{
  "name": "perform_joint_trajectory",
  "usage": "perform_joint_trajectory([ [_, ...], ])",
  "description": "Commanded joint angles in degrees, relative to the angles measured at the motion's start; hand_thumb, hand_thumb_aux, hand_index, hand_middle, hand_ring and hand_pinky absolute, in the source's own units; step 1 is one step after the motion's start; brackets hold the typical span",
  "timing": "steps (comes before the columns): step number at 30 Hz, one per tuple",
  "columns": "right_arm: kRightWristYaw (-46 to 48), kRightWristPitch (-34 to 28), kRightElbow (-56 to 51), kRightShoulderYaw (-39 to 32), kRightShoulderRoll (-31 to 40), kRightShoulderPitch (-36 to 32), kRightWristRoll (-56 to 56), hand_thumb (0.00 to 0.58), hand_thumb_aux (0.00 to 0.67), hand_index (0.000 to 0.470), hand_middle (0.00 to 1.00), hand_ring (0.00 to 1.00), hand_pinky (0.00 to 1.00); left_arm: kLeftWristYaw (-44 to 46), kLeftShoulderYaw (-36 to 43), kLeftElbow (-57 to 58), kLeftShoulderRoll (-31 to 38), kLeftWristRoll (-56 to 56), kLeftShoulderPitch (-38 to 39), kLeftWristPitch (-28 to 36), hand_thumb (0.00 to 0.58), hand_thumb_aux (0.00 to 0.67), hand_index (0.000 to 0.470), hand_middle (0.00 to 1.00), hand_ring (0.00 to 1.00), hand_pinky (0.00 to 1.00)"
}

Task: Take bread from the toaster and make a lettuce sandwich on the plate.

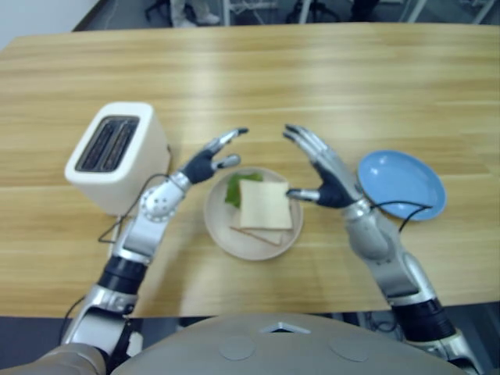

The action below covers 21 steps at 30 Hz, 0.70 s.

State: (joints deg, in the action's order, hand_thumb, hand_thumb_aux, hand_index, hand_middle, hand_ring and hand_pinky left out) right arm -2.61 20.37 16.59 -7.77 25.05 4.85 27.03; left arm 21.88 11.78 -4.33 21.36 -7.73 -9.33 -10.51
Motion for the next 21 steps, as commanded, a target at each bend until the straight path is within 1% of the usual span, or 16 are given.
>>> perform_joint_trajectory([
  [1, 7.6, -5.0, -3.5, 3.4, 5.7, -0.6, -0.5, 0.000, 0.000, 0.000, 0.00, 0.00, 0.00, 9.9, -1.9, -4.3, 8.2, 3.8, 1.5, 2.7, 0.000, 0.000, 0.000, 0.00, 0.00, 0.00],
  [3, 12.9, -6.9, -6.0, 4.9, 10.6, -1.1, -2.0, 0.000, 0.000, 0.000, 0.00, 0.00, 0.00, 13.5, -3.3, -4.9, 14.1, 3.3, 2.4, 3.2, 0.000, 0.000, 0.000, 0.00, 0.00, 0.00],
  [4, 15.0, -7.0, -6.7, 5.5, 13.1, -1.0, -2.7, 0.087, 0.053, 0.036, 0.00, 0.00, 0.00, 15.1, -3.9, -4.9, 17.1, 2.9, 3.2, 2.7, 0.083, 0.050, 0.034, 0.00, 0.00, 0.00],
  [5, 17.5, -7.9, -7.2, 6.1, 15.0, -0.7, -3.8, 0.454, 0.357, 0.245, 0.00, 0.00, 0.00, 16.9, -4.4, -4.9, 19.7, 3.0, 4.1, 2.5, 0.108, 0.066, 0.045, 0.00, 0.00, 0.00],
  [6, 20.0, -8.2, -7.3, 6.5, 17.5, 0.1, -4.0, 0.478, 0.389, 0.267, 0.00, 0.00, 0.00, 18.9, -4.9, -4.8, 22.5, 3.2, 5.4, 2.3, 0.244, 0.160, 0.110, 0.00, 0.00, 0.00],
  [7, 21.7, -8.2, -6.9, 6.9, 19.4, 1.0, -3.9, 0.466, 0.373, 0.256, 0.00, 0.00, 0.00, 20.6, -5.5, -4.6, 24.8, 3.5, 6.6, 2.2, 0.385, 0.281, 0.193, 0.00, 0.00, 0.00],
  [8, 23.3, -8.7, -6.3, 7.6, 20.7, 1.8, -4.6, 0.480, 0.391, 0.269, 0.00, 0.00, 0.00, 22.0, -6.0, -4.5, 26.6, 3.9, 7.7, 2.6, 0.509, 0.436, 0.299, 0.00, 0.00, 0.00],
  [9, 24.9, -9.0, -5.6, 8.5, 21.8, 2.6, -5.9, 0.480, 0.391, 0.269, 0.00, 0.00, 0.00, 23.4, -6.5, -4.4, 28.2, 4.5, 8.9, 3.5, 0.509, 0.436, 0.299, 0.00, 0.00, 0.00],
  [10, 26.1, -9.4, -4.6, 9.5, 22.5, 3.3, -7.2, 0.550, 0.518, 0.355, 0.00, 0.00, 0.00, 24.8, -6.8, -4.5, 29.6, 4.9, 10.1, 4.6, 0.564, 0.560, 0.384, 0.51, 0.51, 0.51],
  [11, 27.1, -9.6, -3.8, 10.5, 22.9, 3.9, -8.6, 0.550, 0.518, 0.355, 0.00, 0.00, 0.00, 26.1, -6.9, -4.9, 31.0, 4.9, 11.2, 5.3, 0.564, 0.560, 0.384, 0.51, 0.51, 0.51],
  [12, 28.3, -9.9, -2.8, 11.5, 23.3, 4.6, -10.1, 0.580, 0.670, 0.460, 0.20, 0.20, 0.20, 27.4, -6.9, -5.3, 32.2, 5.0, 12.5, 6.0, 0.580, 0.670, 0.460, 1.00, 1.00, 1.00],
  [13, 29.7, -10.5, -1.3, 12.6, 23.8, 5.5, -11.6, 0.580, 0.670, 0.460, 0.65, 0.65, 0.65, 28.6, -6.8, -5.9, 33.1, 5.3, 13.4, 6.8, 0.580, 0.670, 0.460, 1.00, 1.00, 1.00],
  [14, 31.2, -11.3, 0.4, 13.6, 24.3, 6.4, -12.9, 0.580, 0.670, 0.460, 0.86, 0.86, 0.86, 29.6, -6.7, -6.6, 33.7, 5.6, 14.2, 7.3, 0.580, 0.670, 0.460, 1.00, 1.00, 1.00],
  [15, 32.5, -12.0, 1.8, 14.4, 24.7, 7.3, -14.0, 0.580, 0.670, 0.460, 0.95, 0.95, 0.95, 30.4, -6.7, -7.3, 34.1, 6.0, 14.8, 8.0, 0.580, 0.670, 0.460, 1.00, 1.00, 1.00],
  [16, 33.8, -12.8, 3.3, 15.4, 25.0, 8.3, -15.4, 0.580, 0.670, 0.460, 0.99, 0.99, 0.99, 31.2, -6.4, -7.9, 34.3, 6.0, 15.3, 8.6, 0.580, 0.670, 0.460, 1.00, 1.00, 1.00],
  [21, 39.8, -16.0, 9.0, 14.9, 25.4, 12.6, -19.9, 0.580, 0.670, 0.460, 1.00, 1.00, 1.00, 34.5, -1.9, -9.4, 34.0, 3.7, 16.4, 10.5, 0.580, 0.670, 0.460, 1.00, 1.00, 1.00],
])
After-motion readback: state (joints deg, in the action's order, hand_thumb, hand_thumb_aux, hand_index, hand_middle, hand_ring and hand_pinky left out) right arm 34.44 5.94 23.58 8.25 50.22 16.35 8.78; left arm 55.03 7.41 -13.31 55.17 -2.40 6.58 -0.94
